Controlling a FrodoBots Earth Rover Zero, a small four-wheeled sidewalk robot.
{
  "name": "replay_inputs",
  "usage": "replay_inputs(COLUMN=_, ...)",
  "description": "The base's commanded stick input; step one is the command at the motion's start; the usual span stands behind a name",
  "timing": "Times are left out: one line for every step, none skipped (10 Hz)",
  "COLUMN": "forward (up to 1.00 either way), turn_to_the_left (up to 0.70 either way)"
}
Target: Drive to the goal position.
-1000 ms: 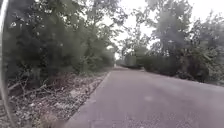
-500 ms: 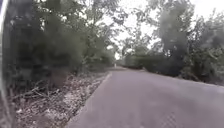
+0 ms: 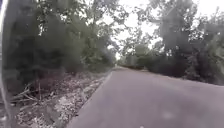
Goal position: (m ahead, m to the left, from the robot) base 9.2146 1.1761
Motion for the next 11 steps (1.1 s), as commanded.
replay_inputs(forward=0.70, turn_to_the_left=0.01)
replay_inputs(forward=0.70, turn_to_the_left=0.01)
replay_inputs(forward=0.70, turn_to_the_left=0.01)
replay_inputs(forward=0.70, turn_to_the_left=0.01)
replay_inputs(forward=0.70, turn_to_the_left=0.01)
replay_inputs(forward=0.70, turn_to_the_left=0.01)
replay_inputs(forward=0.70, turn_to_the_left=0.01)
replay_inputs(forward=0.70, turn_to_the_left=0.01)
replay_inputs(forward=0.70, turn_to_the_left=0.01)
replay_inputs(forward=0.70, turn_to_the_left=0.01)
replay_inputs(forward=0.70, turn_to_the_left=-0.01)
